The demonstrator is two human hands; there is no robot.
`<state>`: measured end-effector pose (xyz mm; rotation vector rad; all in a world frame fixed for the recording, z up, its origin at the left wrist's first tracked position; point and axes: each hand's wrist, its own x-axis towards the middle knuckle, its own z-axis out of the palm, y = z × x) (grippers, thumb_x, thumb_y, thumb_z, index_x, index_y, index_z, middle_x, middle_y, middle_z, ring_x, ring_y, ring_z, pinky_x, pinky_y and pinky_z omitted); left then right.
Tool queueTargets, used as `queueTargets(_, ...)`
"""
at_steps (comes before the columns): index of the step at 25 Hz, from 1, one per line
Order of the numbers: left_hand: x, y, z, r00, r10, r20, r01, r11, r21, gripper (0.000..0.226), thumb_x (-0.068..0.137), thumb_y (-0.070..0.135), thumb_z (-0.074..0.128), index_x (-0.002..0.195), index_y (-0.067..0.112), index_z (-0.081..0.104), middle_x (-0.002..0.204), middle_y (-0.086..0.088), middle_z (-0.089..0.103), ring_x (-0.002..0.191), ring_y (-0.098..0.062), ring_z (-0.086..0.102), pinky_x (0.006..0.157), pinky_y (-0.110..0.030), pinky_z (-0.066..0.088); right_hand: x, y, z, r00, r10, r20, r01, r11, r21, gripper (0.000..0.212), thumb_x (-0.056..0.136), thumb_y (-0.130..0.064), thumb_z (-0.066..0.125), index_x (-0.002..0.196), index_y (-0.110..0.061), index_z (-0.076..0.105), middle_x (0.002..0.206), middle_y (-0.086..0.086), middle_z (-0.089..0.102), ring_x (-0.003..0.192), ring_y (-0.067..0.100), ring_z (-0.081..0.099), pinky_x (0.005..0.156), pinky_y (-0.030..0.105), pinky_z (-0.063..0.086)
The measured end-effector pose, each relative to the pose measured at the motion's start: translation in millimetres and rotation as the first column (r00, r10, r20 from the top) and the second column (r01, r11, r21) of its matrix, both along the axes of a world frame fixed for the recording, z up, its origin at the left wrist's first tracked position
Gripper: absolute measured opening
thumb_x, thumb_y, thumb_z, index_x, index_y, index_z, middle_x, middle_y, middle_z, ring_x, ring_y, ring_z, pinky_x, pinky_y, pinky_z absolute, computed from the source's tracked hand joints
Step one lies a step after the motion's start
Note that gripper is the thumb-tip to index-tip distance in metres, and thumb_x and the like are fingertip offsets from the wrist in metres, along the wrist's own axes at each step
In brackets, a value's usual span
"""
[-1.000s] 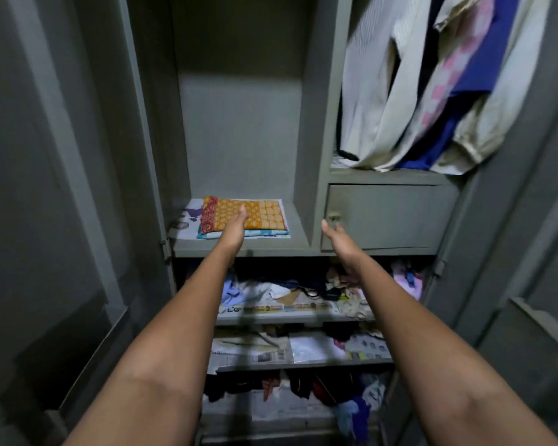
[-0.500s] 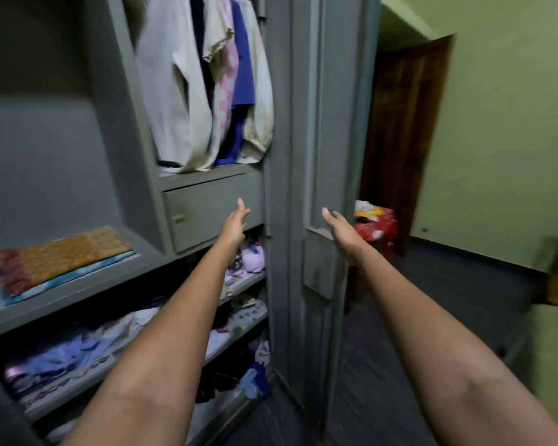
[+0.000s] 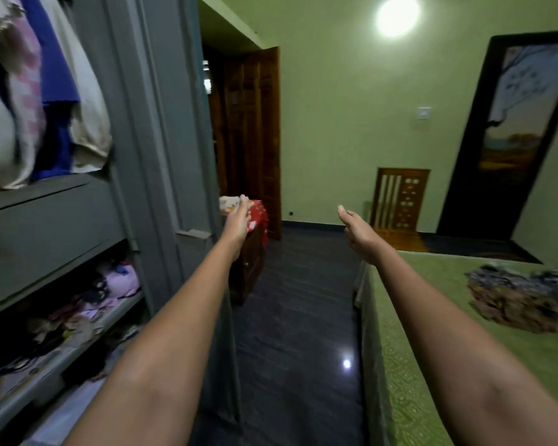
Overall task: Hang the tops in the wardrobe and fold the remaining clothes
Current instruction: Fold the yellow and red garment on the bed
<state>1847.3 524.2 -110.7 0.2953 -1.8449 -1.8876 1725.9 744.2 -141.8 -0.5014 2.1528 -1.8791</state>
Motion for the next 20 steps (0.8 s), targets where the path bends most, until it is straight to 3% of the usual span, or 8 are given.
queueTargets(3, -51.5, 20.1, 1.4, 0.995, -0.096, 0.014, 0.096, 0.995, -0.023, 0.056, 0.104, 0.042, 0.019, 0.15, 0.011, 0.021, 0.155, -0.005, 0.029, 0.143, -0.027, 0.024, 0.116, -0.042, 0.017, -23.6, 33.5, -1.2, 0.997, -0.069, -0.016, 0.069, 0.998, -0.008, 0.096, 0.076, -0.075, 0.048, 0.152, -0.023, 0.02, 0.159, 0.001, 0.016, 0.145, 0.024, 0.016, 0.117, 0.047, 0.017)
queueTargets(6, -109.0, 33.1, -6.1, 0.988, -0.153, 0.016, 0.154, 0.988, -0.022, 0.059, 0.103, 0.045, 0.021, 0.151, 0.012, 0.02, 0.157, -0.003, 0.025, 0.144, -0.026, 0.023, 0.115, -0.042, 0.018, -75.7, 51.9, -14.5, 0.992, -0.128, 0.018, 0.129, 0.991, -0.02, 0.107, 0.066, -0.08, 0.052, 0.152, -0.024, 0.021, 0.159, -0.001, 0.018, 0.145, 0.022, 0.017, 0.117, 0.045, 0.016)
queueTargets(9, -175.3, 34.0, -13.5, 0.988, -0.148, 0.043, 0.149, 0.988, -0.025, 0.061, 0.102, 0.048, 0.024, 0.151, 0.013, 0.022, 0.157, -0.001, 0.023, 0.143, -0.024, 0.026, 0.114, -0.04, 0.024, -142.3, 56.0, -23.1, 0.99, -0.139, 0.033, 0.14, 0.99, -0.027, 0.094, 0.078, -0.075, 0.047, 0.152, -0.024, 0.02, 0.159, 0.001, 0.017, 0.145, 0.025, 0.018, 0.116, 0.048, 0.017)
queueTargets(13, -285.3, 22.5, -3.7, 0.99, -0.127, 0.054, 0.133, 0.984, -0.115, 0.063, 0.101, 0.05, 0.022, 0.151, 0.013, 0.021, 0.157, -0.001, 0.024, 0.142, -0.025, 0.027, 0.115, -0.04, 0.018, -248.5, 54.6, -12.8, 0.987, -0.162, 0.024, 0.162, 0.987, -0.007, 0.08, 0.09, -0.065, 0.042, 0.153, -0.023, 0.016, 0.16, 0.003, 0.014, 0.146, 0.026, 0.014, 0.115, 0.047, 0.015)
queueTargets(17, -391.5, 3.6, 21.1, 0.992, -0.124, 0.01, 0.125, 0.989, -0.083, 0.063, 0.1, 0.052, 0.022, 0.15, 0.014, 0.024, 0.157, -0.001, 0.025, 0.143, -0.023, 0.025, 0.115, -0.04, 0.022, -360.6, 39.4, 28.3, 0.986, -0.163, -0.03, 0.161, 0.986, -0.042, 0.076, 0.093, -0.061, 0.038, 0.153, -0.021, 0.015, 0.159, 0.004, 0.016, 0.146, 0.025, 0.015, 0.115, 0.044, 0.016)
queueTargets(20, -457.3, -9.4, 14.6, 0.992, -0.128, 0.023, 0.128, 0.991, -0.03, 0.063, 0.1, 0.052, 0.024, 0.151, 0.015, 0.022, 0.157, -0.001, 0.025, 0.143, -0.025, 0.025, 0.113, -0.044, 0.028, -433.3, 18.1, 20.6, 0.99, -0.135, -0.04, 0.135, 0.991, -0.005, 0.081, 0.088, -0.068, 0.04, 0.152, -0.026, 0.016, 0.159, 0.004, 0.016, 0.145, 0.028, 0.017, 0.115, 0.046, 0.018)
